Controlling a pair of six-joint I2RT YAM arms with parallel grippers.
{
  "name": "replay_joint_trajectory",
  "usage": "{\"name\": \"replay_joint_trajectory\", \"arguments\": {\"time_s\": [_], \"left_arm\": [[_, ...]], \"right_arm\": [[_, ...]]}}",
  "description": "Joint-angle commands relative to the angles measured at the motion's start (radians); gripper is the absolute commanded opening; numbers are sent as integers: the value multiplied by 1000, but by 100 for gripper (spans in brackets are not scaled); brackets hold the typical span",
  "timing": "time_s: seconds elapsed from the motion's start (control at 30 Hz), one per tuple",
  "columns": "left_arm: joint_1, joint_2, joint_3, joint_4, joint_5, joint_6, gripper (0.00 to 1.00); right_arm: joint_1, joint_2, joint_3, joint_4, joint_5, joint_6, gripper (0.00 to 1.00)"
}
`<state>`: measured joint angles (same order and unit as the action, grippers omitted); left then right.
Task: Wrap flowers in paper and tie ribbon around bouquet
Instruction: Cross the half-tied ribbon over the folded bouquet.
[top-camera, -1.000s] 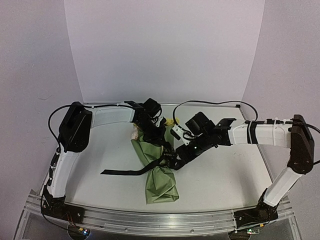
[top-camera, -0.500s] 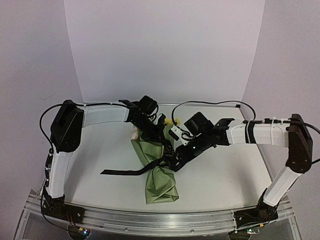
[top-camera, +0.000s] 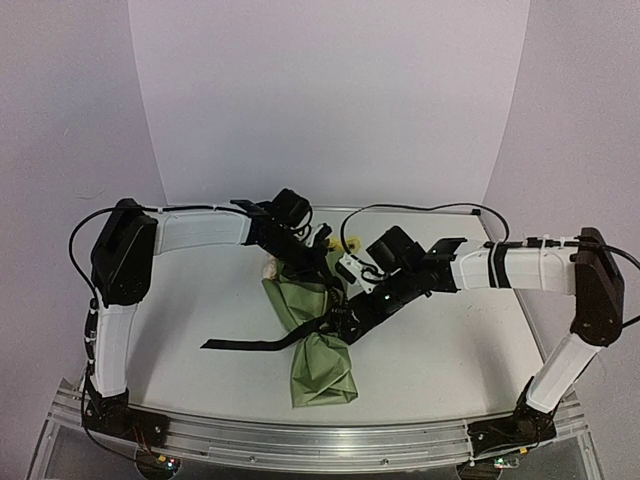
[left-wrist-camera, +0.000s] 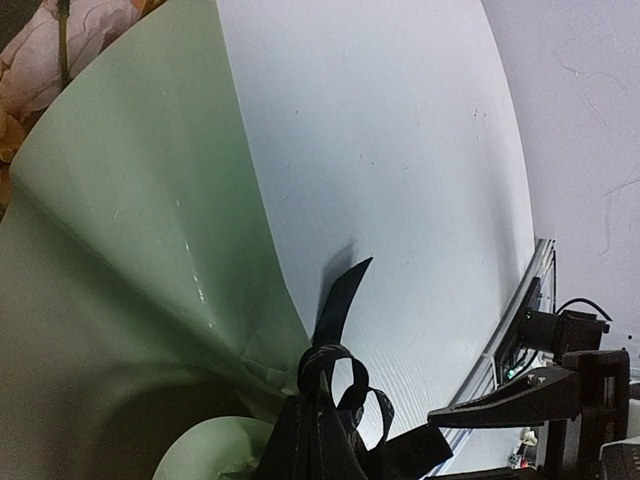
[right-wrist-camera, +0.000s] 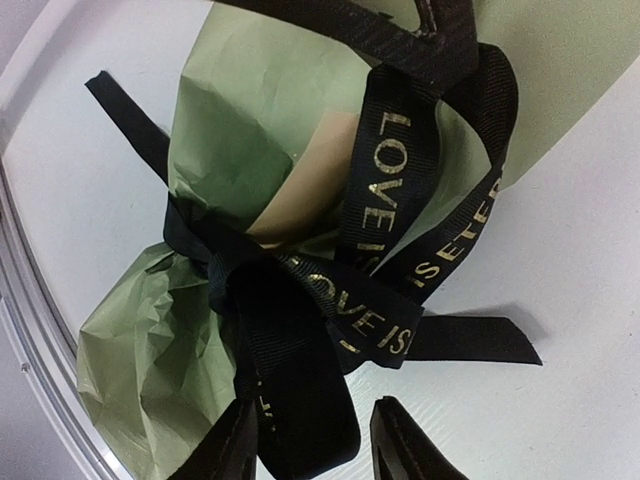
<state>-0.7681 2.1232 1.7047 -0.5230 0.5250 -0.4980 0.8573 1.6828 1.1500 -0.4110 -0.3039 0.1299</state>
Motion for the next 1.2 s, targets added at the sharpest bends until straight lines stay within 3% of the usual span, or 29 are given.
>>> {"name": "replay_joint_trajectory", "arguments": {"time_s": [0.0, 0.13, 0.37, 0.53, 1.17], "left_arm": [[6, -73, -8, 43, 24, 12, 0], [6, -82, -21, 47, 27, 12, 0], [6, -129, -75, 75, 26, 6, 0], [6, -203, -168, 136, 31, -9, 0], [6, -432, -525, 291, 51, -14, 0]], "right_arm": [[11, 25, 14, 6, 20, -24, 41], [13, 39, 19, 2, 26, -30, 39], [14, 7, -2, 5, 55, -14, 14], [17, -34, -24, 9, 94, 3, 5], [40, -65, -61, 20, 248, 121, 0]]}}
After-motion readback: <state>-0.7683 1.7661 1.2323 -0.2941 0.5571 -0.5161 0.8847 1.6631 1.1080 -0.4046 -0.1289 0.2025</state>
